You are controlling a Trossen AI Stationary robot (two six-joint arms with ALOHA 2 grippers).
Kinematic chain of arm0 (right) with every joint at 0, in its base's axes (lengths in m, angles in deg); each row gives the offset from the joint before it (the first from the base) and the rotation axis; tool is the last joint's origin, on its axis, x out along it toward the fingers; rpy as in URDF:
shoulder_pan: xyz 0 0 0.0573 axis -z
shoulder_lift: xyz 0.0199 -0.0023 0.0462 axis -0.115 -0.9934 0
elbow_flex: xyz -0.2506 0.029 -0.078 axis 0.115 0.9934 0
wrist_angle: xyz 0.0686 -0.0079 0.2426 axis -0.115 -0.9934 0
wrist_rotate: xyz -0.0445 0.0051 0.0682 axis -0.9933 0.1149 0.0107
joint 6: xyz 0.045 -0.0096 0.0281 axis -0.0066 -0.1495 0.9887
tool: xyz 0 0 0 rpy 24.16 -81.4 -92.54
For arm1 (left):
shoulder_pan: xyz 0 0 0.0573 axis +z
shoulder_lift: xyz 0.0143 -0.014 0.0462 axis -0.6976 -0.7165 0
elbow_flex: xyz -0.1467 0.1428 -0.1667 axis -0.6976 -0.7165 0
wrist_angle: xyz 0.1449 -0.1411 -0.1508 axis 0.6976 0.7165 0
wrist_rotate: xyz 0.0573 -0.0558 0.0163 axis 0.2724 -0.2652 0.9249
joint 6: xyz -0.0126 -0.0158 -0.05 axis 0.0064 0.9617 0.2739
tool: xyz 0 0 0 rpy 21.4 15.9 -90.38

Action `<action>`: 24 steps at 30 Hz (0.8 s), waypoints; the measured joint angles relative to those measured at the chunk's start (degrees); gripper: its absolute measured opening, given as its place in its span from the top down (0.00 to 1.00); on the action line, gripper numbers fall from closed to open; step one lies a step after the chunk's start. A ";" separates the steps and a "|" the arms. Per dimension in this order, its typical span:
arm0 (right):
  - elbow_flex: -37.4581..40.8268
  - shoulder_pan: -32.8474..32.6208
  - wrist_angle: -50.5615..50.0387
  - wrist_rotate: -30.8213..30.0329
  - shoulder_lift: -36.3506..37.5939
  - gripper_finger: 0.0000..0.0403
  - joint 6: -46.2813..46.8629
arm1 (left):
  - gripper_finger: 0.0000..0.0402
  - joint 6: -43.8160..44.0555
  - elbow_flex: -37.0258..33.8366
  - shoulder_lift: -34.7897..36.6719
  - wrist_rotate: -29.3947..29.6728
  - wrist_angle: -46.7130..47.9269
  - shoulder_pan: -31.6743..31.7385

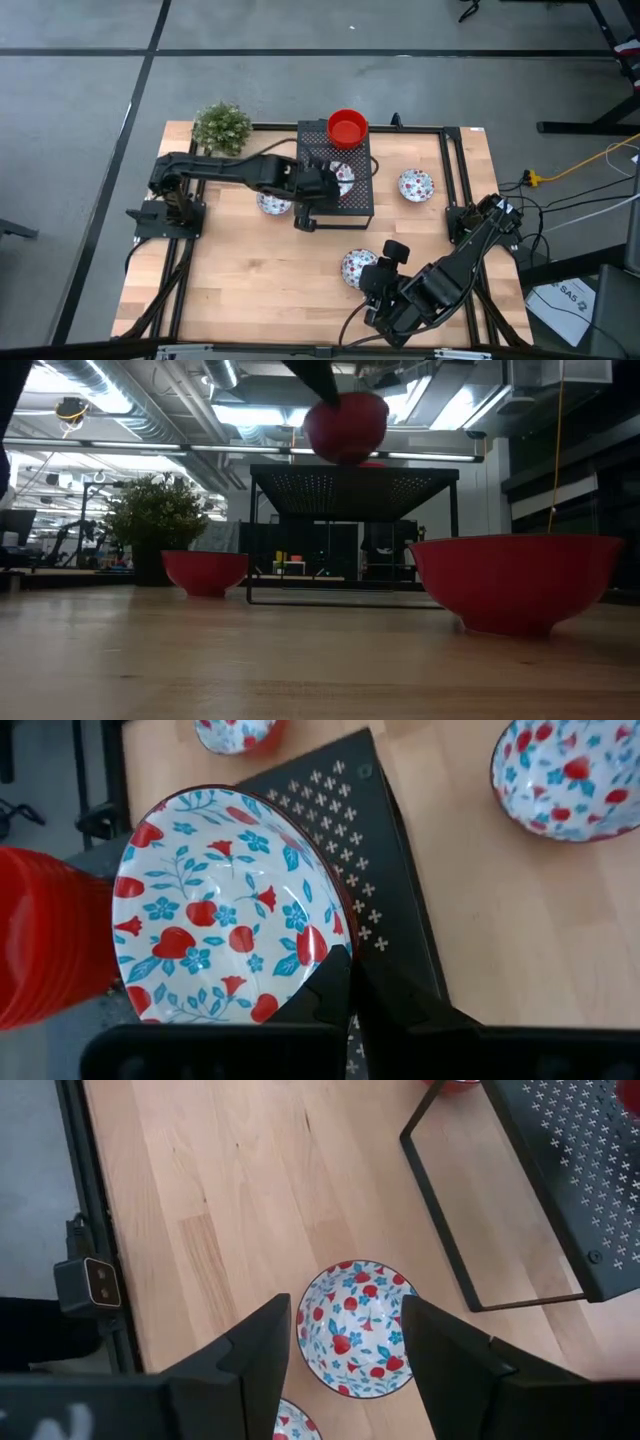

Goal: Pick & Place Mini bowls
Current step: Put the white patterned bowl on the shelf

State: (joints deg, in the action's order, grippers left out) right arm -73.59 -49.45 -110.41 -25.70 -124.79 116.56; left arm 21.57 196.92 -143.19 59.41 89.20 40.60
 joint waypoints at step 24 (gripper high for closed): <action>0.00 0.11 -0.30 -0.22 0.00 0.53 -1.09 | 0.88 6.13 0.00 -2.50 3.03 3.24 -0.07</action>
State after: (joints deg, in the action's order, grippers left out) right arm -73.59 -49.34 -110.71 -25.92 -124.79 115.47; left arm 27.71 196.92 -145.70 62.43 92.44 40.53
